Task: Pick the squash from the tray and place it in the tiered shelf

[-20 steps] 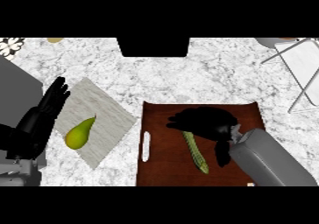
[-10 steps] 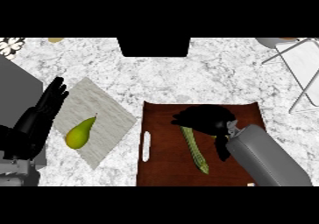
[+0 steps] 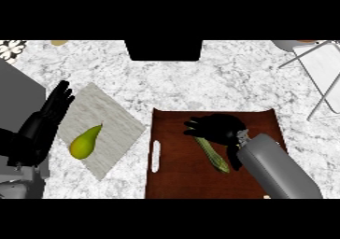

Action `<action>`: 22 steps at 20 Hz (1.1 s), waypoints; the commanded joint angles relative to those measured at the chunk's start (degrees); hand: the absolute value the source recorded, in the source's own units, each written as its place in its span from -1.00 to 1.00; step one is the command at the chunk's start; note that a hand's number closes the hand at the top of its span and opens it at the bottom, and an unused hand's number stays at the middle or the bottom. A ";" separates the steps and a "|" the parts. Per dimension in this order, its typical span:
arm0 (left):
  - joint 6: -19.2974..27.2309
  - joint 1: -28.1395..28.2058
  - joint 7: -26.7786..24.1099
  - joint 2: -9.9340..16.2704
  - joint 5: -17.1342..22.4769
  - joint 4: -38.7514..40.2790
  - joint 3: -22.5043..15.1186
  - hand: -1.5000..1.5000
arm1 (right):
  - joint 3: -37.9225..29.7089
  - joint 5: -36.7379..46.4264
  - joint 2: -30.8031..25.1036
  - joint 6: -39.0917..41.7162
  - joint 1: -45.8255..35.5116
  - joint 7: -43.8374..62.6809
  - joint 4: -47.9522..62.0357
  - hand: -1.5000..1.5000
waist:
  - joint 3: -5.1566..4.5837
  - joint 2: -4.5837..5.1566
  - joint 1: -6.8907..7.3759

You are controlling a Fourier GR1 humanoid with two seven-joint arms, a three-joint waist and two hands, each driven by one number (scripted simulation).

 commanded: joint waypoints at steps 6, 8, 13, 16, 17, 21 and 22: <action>-1.28 0.35 3.78 0.39 0.32 -4.25 0.58 0.00 | 1.11 4.60 3.52 -0.97 3.44 -1.21 4.53 -1.00 | 0.03 0.00 -0.14; -0.13 -2.16 -0.75 -1.06 -1.73 2.71 0.39 0.00 | 0.38 5.03 5.80 -0.72 0.94 -1.37 7.42 -1.00 | 0.02 0.13 -0.20; 0.11 1.09 1.11 -2.50 -1.81 -2.16 -0.95 0.00 | -2.61 5.84 3.66 -5.57 -1.60 -7.29 14.51 -1.00 | 0.04 0.18 0.26; -1.12 1.52 -0.55 -1.60 -1.76 -1.27 -0.16 0.00 | -3.14 8.44 5.58 -10.35 -1.76 -4.86 15.65 1.00 | 0.03 0.17 0.22; -2.38 0.99 1.95 0.29 0.99 -1.98 2.40 0.00 | -3.70 8.02 5.53 -15.47 0.60 -6.47 18.05 1.00 | 0.05 0.25 0.46; 0.34 0.99 6.66 -2.25 -1.95 -7.71 -1.51 0.00 | -5.02 9.21 6.11 -24.66 0.16 -10.17 19.37 1.00 | 0.09 0.19 0.61; -2.97 0.61 2.13 0.26 1.46 -2.06 2.70 0.00 | -5.11 9.13 4.48 -26.42 2.27 -12.04 18.06 1.00 | 0.05 0.24 0.24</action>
